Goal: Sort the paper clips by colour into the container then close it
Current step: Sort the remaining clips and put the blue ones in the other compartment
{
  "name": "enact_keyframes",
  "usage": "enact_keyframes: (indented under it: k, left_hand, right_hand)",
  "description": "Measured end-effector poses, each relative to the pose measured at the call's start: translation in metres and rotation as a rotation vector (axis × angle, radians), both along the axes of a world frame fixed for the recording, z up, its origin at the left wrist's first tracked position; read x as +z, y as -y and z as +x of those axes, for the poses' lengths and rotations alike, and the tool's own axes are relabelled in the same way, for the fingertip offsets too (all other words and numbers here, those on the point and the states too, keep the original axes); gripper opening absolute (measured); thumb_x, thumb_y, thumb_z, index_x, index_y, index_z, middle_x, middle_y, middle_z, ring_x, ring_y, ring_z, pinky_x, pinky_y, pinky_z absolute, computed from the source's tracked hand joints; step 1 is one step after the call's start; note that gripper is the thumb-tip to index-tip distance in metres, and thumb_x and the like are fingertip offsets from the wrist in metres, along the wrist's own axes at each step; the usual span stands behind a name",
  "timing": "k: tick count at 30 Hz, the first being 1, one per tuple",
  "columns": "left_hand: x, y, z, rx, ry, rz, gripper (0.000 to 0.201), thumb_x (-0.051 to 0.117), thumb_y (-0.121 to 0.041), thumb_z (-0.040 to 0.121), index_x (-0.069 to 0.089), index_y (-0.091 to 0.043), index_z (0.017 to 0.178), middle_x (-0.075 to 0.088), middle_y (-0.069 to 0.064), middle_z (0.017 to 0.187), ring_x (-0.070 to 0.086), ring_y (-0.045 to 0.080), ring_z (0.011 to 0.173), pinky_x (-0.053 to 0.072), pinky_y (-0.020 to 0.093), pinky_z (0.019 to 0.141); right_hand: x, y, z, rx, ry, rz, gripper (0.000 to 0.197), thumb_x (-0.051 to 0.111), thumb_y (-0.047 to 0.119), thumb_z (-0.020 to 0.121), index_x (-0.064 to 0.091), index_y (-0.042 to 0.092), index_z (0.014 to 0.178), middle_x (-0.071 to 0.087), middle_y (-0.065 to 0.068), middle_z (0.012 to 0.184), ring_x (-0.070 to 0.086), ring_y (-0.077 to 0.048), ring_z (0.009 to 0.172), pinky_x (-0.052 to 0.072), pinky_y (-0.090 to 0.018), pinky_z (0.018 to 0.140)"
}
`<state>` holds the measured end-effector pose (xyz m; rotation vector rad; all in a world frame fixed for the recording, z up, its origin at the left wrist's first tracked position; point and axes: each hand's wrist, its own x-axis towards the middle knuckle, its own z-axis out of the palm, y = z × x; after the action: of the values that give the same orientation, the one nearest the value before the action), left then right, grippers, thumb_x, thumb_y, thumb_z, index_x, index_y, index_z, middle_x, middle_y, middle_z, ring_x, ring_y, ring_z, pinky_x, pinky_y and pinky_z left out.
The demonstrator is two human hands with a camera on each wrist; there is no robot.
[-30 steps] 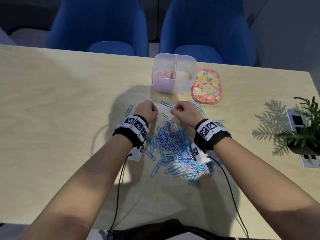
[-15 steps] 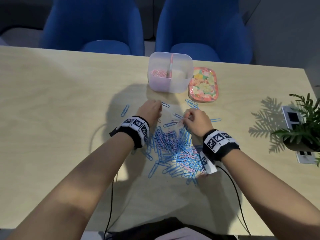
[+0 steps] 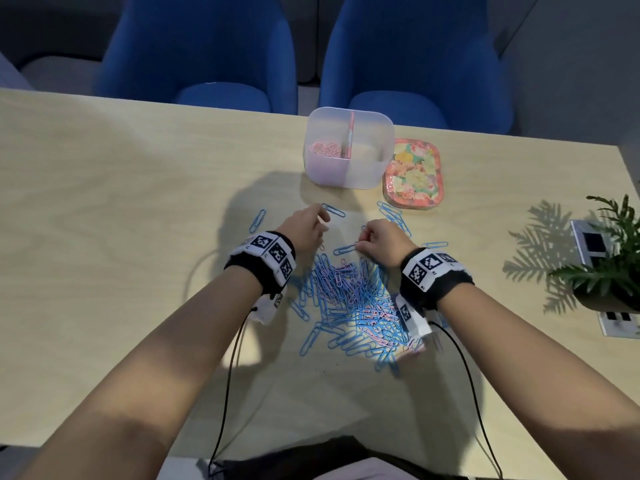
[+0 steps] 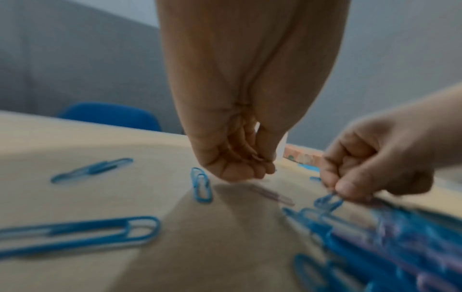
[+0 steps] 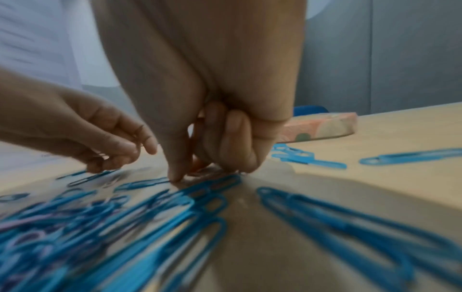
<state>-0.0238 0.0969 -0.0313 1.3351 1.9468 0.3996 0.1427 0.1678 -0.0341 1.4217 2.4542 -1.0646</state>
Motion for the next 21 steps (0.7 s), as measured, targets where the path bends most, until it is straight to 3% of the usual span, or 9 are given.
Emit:
enact_keyframes:
  k: [3,6,8,11,14,17,19,21]
  left_hand:
    - [0.005,-0.002,0.003,0.02,0.141,-0.072,0.025,0.036,-0.005,0.094,0.051,-0.001,0.113,0.064,0.021,0.113,0.056,0.023,0.084,0.041,0.028,0.075]
    - [0.008,-0.001,0.006,-0.116,-0.022,-0.023,0.025,0.039,-0.012,0.095,0.059,0.0,0.105,0.062,0.015,0.111,0.057,0.027,0.099,0.041,0.031,0.082]
    - [0.006,0.005,0.003,-0.206,-0.154,-0.005,0.022,0.048,-0.02,0.094,0.058,-0.005,0.105,0.054,0.011,0.109,0.053,0.026,0.099,0.039,0.032,0.084]
    - [0.0,0.011,-0.005,-0.261,-0.217,-0.002,0.017,0.055,-0.018,0.089,0.058,-0.007,0.103,0.052,0.011,0.11,0.055,0.028,0.097,0.042,0.034,0.085]
    - [0.0,0.009,-0.004,-0.297,-0.262,0.001,0.017,0.056,-0.017,0.089,0.06,-0.004,0.099,0.051,0.013,0.109,0.056,0.031,0.096,0.043,0.037,0.085]
    - [0.0,0.009,0.001,-0.305,-0.276,-0.014,0.019,0.052,-0.016,0.09,0.058,-0.001,0.099,0.051,0.016,0.11,0.055,0.032,0.098,0.042,0.037,0.085]
    - [0.001,0.01,0.003,-0.268,-0.213,-0.003,0.017,0.05,-0.016,0.092,0.057,-0.001,0.098,0.056,0.015,0.106,0.055,0.029,0.095,0.04,0.033,0.081]
    - [0.004,0.01,0.006,-0.204,-0.09,-0.01,0.014,0.05,-0.018,0.093,0.056,-0.005,0.095,0.061,0.012,0.1,0.053,0.022,0.087,0.037,0.027,0.075]
  right_hand:
    - [0.003,-0.006,0.004,-0.026,-0.037,0.01,0.017,0.055,0.013,0.084,0.054,0.016,0.067,0.064,-0.01,0.077,0.06,-0.026,0.078,0.041,-0.031,0.069]
    - [0.005,-0.014,0.018,-0.342,-0.336,-0.096,0.022,0.049,0.007,0.087,0.054,0.01,0.065,0.058,-0.02,0.067,0.053,-0.015,0.052,0.043,-0.026,0.052]
    - [0.005,-0.016,0.03,-0.616,-0.564,-0.314,0.024,0.042,0.0,0.091,0.048,0.009,0.07,0.053,-0.016,0.063,0.048,-0.009,0.036,0.034,-0.016,0.036]
    - [0.007,-0.016,0.043,-0.766,-0.691,-0.459,0.025,0.036,-0.009,0.089,0.046,0.012,0.081,0.053,-0.015,0.066,0.048,-0.009,0.034,0.029,-0.014,0.033]
    - [0.007,-0.01,0.044,-0.612,-0.594,-0.358,0.024,0.041,-0.005,0.089,0.053,0.011,0.076,0.051,-0.009,0.062,0.042,-0.008,0.034,0.025,-0.013,0.033]
    - [0.005,-0.006,0.039,-0.242,-0.358,-0.121,0.011,0.059,0.01,0.084,0.062,0.017,0.076,0.051,-0.005,0.057,0.043,-0.017,0.047,0.036,-0.02,0.044]
    - [0.005,-0.006,0.037,0.037,-0.083,0.11,0.01,0.062,0.018,0.083,0.07,0.022,0.087,0.064,-0.007,0.075,0.055,-0.023,0.068,0.044,-0.03,0.064]
    - [0.007,-0.005,0.037,0.232,0.1,0.288,0.019,0.056,0.022,0.087,0.071,0.026,0.098,0.069,-0.003,0.102,0.062,-0.026,0.095,0.045,-0.034,0.077]
